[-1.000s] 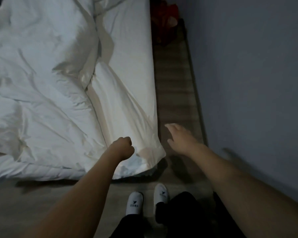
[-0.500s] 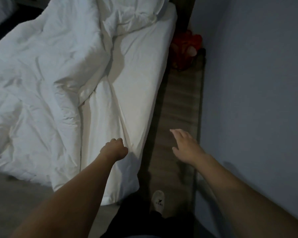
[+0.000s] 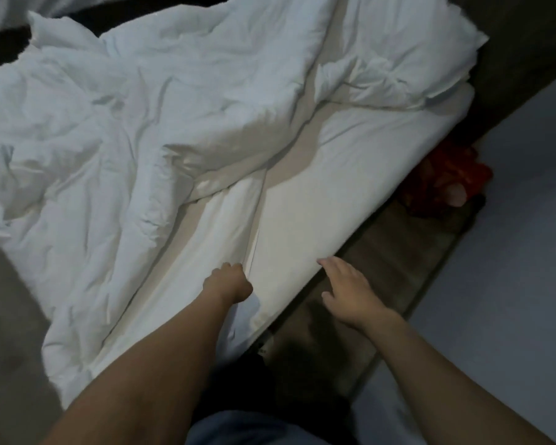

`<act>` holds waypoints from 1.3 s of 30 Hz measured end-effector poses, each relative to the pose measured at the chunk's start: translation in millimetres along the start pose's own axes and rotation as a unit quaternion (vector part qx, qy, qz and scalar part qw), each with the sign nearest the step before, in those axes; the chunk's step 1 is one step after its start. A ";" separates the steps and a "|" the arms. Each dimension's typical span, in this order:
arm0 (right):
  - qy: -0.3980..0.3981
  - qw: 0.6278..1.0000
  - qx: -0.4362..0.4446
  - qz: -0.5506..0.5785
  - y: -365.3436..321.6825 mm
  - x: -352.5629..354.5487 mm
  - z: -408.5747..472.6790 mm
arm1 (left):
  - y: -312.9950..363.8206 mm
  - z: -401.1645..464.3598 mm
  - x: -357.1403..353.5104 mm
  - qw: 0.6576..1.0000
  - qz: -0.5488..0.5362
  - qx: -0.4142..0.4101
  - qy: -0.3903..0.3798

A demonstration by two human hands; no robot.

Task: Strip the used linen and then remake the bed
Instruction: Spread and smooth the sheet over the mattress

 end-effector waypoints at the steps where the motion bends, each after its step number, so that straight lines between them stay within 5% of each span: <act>1: -0.006 1.000 0.013 -0.010 6.0 8.0 16.7 | 8.7 11.4 6.3 1.000 -0.006 0.007 0.007; 6: -0.007 0.998 0.046 -0.036 30.1 44.2 105.9 | 51.5 66.2 36.2 0.998 -0.048 0.024 0.032; 14: -0.114 0.965 0.203 -0.121 49.2 25.4 262.9 | 89.7 163.2 20.2 0.977 -0.159 0.132 0.044; 17: -0.158 0.942 0.259 -0.144 64.3 5.4 302.6 | 96.1 200.3 -0.8 0.982 -0.107 0.153 0.020; 24: -0.156 0.923 0.299 -0.187 107.0 -23.1 368.2 | 41.8 291.5 -0.2 0.943 0.059 0.302 0.128; 30: -0.123 0.922 0.327 -0.170 98.6 -1.2 354.1 | 65.9 292.1 53.4 0.953 -0.008 0.221 0.206; 36: 0.009 0.922 0.375 -0.094 53.3 37.1 312.4 | 193.8 147.4 78.3 0.975 -0.106 0.074 0.183; 39: 0.082 0.899 0.412 -0.128 36.3 59.1 295.6 | 202.8 70.2 78.4 0.966 -0.135 0.079 0.207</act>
Point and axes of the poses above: each hand's wrist, its own z-axis towards the middle knuckle, its own x-axis out of the back of the hand, y = z × x, the point moved 9 cm from there along z, towards the middle knuckle, and after that the axes turned 12 degrees about y, right-handed, at the moved point
